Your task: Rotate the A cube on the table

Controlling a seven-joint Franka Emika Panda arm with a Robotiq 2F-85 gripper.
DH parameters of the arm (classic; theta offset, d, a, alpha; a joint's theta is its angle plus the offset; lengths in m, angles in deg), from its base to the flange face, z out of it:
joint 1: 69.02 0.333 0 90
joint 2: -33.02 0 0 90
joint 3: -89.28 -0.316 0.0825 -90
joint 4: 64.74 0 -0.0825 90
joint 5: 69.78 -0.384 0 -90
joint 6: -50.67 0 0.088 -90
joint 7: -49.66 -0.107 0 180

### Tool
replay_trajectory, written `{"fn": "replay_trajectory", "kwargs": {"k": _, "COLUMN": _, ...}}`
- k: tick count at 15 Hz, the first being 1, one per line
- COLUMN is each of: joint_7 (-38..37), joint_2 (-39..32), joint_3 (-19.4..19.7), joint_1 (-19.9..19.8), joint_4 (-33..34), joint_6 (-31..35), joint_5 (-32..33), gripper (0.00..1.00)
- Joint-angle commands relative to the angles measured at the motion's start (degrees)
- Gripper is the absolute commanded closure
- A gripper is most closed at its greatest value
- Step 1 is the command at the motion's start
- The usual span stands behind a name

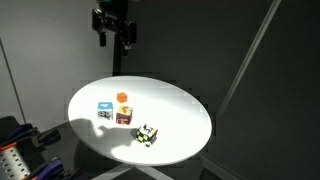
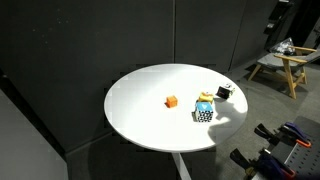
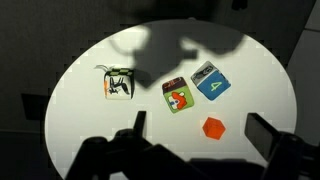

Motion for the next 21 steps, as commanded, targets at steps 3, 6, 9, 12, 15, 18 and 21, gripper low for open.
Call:
{"fn": "replay_trajectory", "kwargs": {"k": 3, "joint_7": -2.73, "joint_2": -9.35, "joint_3": -2.33, "joint_1": -1.65, "joint_4": 2.72, "joint_6": 7.08, "joint_5": 3.64, "gripper": 0.0}}
{"fn": "replay_trajectory", "kwargs": {"k": 6, "joint_7": -2.12, "joint_2": -13.42, "joint_3": -2.13, "joint_1": -2.36, "joint_4": 4.26, "joint_6": 8.05, "joint_5": 4.38, "gripper": 0.0}}
{"fn": "replay_trajectory", "kwargs": {"k": 9, "joint_7": -3.87, "joint_2": -17.94, "joint_3": -2.11, "joint_1": -3.37, "joint_4": 6.97, "joint_6": 7.5, "joint_5": 3.91, "gripper": 0.0}}
{"fn": "replay_trajectory", "kwargs": {"k": 12, "joint_7": -5.85, "joint_2": -21.81, "joint_3": -2.17, "joint_1": -4.13, "joint_4": 9.75, "joint_6": 6.54, "joint_5": 3.01, "gripper": 0.0}}
{"fn": "replay_trajectory", "kwargs": {"k": 15, "joint_7": -7.51, "joint_2": -25.13, "joint_3": -2.27, "joint_1": -4.67, "joint_4": 11.8, "joint_6": 6.8, "joint_5": 2.75, "gripper": 0.0}}
{"fn": "replay_trajectory", "kwargs": {"k": 18, "joint_7": -7.66, "joint_2": -27.89, "joint_3": -2.18, "joint_1": -5.19, "joint_4": 13.22, "joint_6": 7.62, "joint_5": 1.65, "gripper": 0.0}}
{"fn": "replay_trajectory", "kwargs": {"k": 21, "joint_7": -6.86, "joint_2": -30.51, "joint_3": -2.19, "joint_1": -5.75, "joint_4": 14.62, "joint_6": 7.57, "joint_5": -0.47, "gripper": 0.0}}
